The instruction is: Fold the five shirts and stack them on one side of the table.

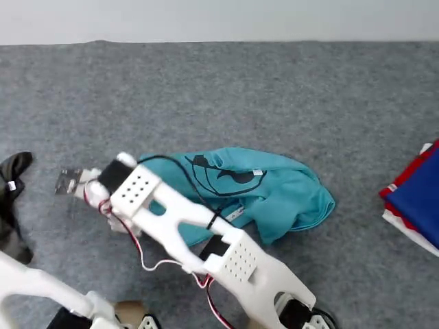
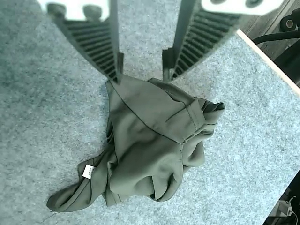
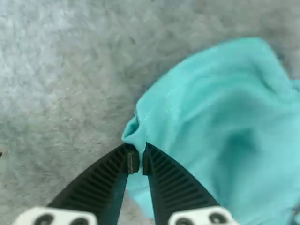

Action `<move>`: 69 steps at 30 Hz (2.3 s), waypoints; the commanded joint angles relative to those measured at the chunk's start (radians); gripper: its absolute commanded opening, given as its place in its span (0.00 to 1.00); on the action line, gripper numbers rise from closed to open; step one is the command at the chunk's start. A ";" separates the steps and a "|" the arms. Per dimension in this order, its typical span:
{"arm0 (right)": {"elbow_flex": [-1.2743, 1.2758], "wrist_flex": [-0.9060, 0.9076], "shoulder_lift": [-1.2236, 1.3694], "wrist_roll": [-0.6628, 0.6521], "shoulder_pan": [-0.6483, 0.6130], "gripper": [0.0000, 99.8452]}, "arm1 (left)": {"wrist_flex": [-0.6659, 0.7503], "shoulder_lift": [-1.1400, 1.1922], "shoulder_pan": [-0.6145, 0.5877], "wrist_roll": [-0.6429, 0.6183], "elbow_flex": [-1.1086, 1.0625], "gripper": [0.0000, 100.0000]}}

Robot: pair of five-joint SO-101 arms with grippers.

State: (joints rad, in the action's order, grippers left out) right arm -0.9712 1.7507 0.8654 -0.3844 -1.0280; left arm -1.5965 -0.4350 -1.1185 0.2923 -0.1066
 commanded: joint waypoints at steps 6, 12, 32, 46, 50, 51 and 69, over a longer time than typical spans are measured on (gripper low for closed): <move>0.020 0.048 -0.203 -0.012 0.108 0.01 | -0.008 -0.038 0.000 0.005 0.036 0.14; 0.201 0.047 -0.490 0.026 0.197 0.01 | -0.011 -0.038 0.026 0.002 0.038 0.14; 0.758 0.047 -1.466 -0.302 0.842 0.01 | -0.138 -0.029 0.775 -0.172 0.036 0.14; 0.911 0.045 -1.621 -0.460 1.049 0.01 | 0.385 0.160 1.119 -0.178 -0.196 0.15; 0.944 0.044 -1.630 -0.460 1.047 0.01 | 0.413 0.338 1.117 -0.135 -0.077 0.15; 0.950 0.044 -1.630 -0.460 1.049 0.01 | 0.408 0.385 1.126 -0.135 -0.030 0.16; 0.999 0.044 -1.632 -0.404 1.046 0.01 | -0.123 1.220 1.198 -0.192 0.970 0.30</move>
State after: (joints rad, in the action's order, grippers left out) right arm 0.0307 1.7553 -0.7442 -0.8017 0.0107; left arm -1.6533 0.7173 0.0706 0.1066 0.6882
